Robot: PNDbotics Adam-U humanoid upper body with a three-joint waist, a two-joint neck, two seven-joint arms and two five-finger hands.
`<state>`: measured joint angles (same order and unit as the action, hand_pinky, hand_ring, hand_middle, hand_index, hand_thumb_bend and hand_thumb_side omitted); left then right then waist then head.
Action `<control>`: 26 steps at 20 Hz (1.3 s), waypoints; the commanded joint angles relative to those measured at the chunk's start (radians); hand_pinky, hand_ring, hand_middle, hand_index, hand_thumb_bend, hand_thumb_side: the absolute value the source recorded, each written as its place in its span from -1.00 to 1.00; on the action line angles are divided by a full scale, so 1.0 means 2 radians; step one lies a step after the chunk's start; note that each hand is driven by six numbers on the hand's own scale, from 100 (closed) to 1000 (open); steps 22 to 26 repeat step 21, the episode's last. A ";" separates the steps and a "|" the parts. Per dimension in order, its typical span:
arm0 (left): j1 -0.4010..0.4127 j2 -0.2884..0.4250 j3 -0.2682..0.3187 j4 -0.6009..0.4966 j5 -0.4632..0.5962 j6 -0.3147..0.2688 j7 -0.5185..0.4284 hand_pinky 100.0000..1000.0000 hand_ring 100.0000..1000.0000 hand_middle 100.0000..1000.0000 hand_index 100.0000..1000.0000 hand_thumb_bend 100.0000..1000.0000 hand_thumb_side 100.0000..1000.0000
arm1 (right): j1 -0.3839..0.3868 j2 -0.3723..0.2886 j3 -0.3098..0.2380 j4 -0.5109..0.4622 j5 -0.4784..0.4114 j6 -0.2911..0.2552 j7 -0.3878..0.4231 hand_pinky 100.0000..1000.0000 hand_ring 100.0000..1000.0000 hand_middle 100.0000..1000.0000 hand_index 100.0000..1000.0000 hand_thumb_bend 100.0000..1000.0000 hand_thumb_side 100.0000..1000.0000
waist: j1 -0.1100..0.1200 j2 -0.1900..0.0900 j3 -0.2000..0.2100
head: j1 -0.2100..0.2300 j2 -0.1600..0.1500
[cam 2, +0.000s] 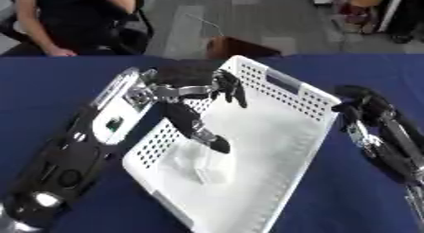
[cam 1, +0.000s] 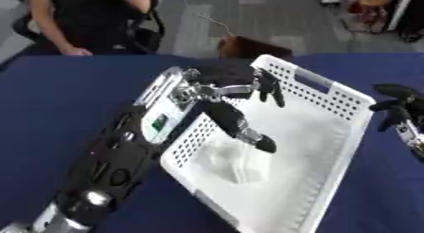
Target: Pick up objects on the table and place them in the box.
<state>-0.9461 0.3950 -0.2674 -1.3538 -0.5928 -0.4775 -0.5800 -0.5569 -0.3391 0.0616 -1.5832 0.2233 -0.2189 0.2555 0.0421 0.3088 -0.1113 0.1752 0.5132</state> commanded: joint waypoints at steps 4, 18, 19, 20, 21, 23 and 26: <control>-0.007 0.009 0.001 -0.022 0.013 0.000 0.009 0.16 0.51 0.60 0.66 0.37 0.80 | -0.005 -0.004 -0.002 -0.006 0.000 0.000 0.001 -0.09 0.42 0.73 0.74 -1.00 0.54 | -0.002 -0.012 0.002 | 0.002 -0.005; -0.007 0.053 0.002 -0.118 0.100 0.006 0.027 0.11 0.33 0.45 0.62 0.04 0.77 | 0.004 -0.008 -0.006 -0.002 0.004 0.001 -0.001 -0.09 0.42 0.73 0.74 -1.00 0.53 | -0.001 -0.025 0.018 | -0.008 -0.001; -0.004 0.061 0.004 -0.135 0.113 0.010 0.031 0.11 0.33 0.46 0.62 0.03 0.77 | 0.005 -0.009 -0.006 -0.002 0.004 0.001 -0.002 -0.09 0.42 0.73 0.74 -1.00 0.52 | -0.001 -0.026 0.021 | -0.010 -0.001; 0.000 0.070 0.007 -0.153 0.131 0.014 0.036 0.11 0.33 0.46 0.61 0.01 0.76 | 0.007 -0.010 -0.007 -0.001 0.005 0.001 -0.003 -0.09 0.42 0.73 0.74 -1.00 0.52 | 0.000 -0.028 0.024 | -0.014 -0.001; 0.006 0.079 0.011 -0.170 0.148 0.020 0.043 0.09 0.32 0.46 0.61 0.00 0.75 | 0.009 -0.011 -0.008 -0.001 0.005 0.002 -0.003 -0.09 0.42 0.73 0.74 -1.00 0.52 | 0.001 -0.030 0.026 | -0.016 -0.001; 0.006 0.079 0.011 -0.170 0.148 0.020 0.043 0.09 0.32 0.46 0.61 0.00 0.75 | 0.009 -0.011 -0.008 -0.001 0.005 0.002 -0.003 -0.09 0.42 0.73 0.74 -1.00 0.52 | 0.001 -0.030 0.026 | -0.016 -0.001; 0.006 0.079 0.011 -0.170 0.148 0.020 0.043 0.09 0.32 0.46 0.61 0.00 0.75 | 0.009 -0.011 -0.008 -0.001 0.005 0.002 -0.003 -0.09 0.42 0.73 0.74 -1.00 0.52 | 0.001 -0.030 0.026 | -0.016 -0.001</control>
